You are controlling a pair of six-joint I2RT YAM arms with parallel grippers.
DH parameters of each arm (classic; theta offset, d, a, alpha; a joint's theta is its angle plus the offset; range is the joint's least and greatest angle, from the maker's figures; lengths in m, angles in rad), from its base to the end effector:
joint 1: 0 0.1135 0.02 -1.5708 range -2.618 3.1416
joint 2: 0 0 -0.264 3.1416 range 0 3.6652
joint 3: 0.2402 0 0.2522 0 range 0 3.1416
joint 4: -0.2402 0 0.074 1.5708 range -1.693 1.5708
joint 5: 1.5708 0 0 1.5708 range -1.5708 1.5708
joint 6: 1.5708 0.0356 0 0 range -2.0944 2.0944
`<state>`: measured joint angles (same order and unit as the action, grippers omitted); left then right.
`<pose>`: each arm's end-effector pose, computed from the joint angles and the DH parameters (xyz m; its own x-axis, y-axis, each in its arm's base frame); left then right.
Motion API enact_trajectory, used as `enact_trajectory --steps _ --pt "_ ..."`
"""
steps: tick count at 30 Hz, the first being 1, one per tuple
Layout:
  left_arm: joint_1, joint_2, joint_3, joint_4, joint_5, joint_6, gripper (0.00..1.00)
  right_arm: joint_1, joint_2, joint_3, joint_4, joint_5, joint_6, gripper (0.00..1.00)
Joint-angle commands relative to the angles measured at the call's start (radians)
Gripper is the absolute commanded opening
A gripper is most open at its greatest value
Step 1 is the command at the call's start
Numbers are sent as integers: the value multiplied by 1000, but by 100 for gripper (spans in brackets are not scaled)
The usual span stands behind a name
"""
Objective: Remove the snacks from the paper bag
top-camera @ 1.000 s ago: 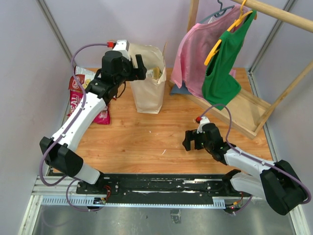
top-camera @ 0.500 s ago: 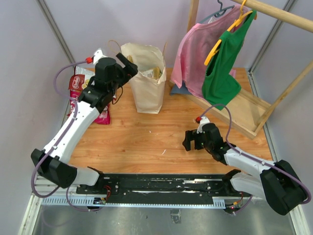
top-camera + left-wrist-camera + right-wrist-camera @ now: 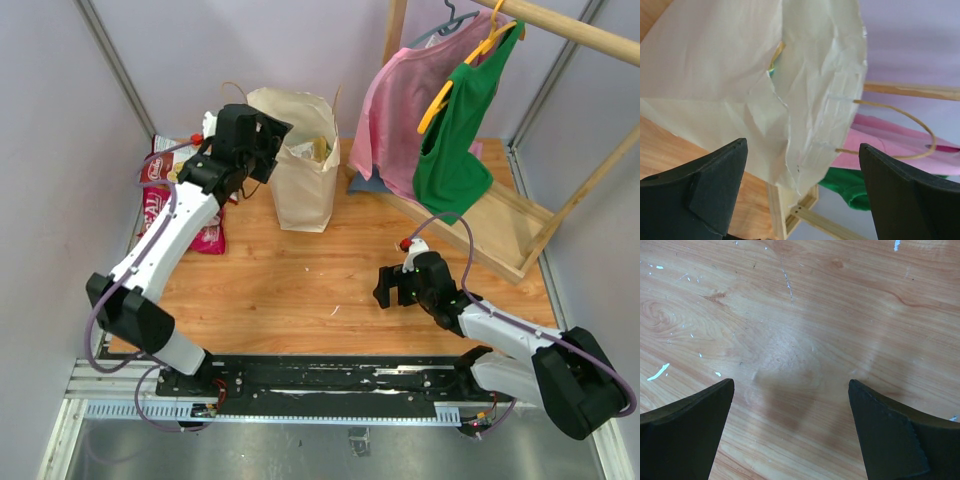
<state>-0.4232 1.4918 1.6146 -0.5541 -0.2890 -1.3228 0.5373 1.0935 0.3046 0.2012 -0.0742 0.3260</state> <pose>0.3079 -0.1276 0.4210 -0.2463 -0.9082 -0.3385 -0.3308 0.4071 -0.8514 0.1748 0.1072 0.1557 -0.6317 -0.0046 -0.7752 -0.3812 0.8726 0.3055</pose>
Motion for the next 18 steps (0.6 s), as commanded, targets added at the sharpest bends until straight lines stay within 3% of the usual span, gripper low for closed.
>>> enact_trajectory --steps 1,14,18 --pt "-8 77 60 -61 40 -73 96 20 -16 31 -28 22 -18 99" --pt "-8 197 137 -103 77 -97 75 22 -15 35 -30 14 -18 99" --pt "-8 206 138 -100 80 -91 63 23 -21 33 -32 19 -18 99"
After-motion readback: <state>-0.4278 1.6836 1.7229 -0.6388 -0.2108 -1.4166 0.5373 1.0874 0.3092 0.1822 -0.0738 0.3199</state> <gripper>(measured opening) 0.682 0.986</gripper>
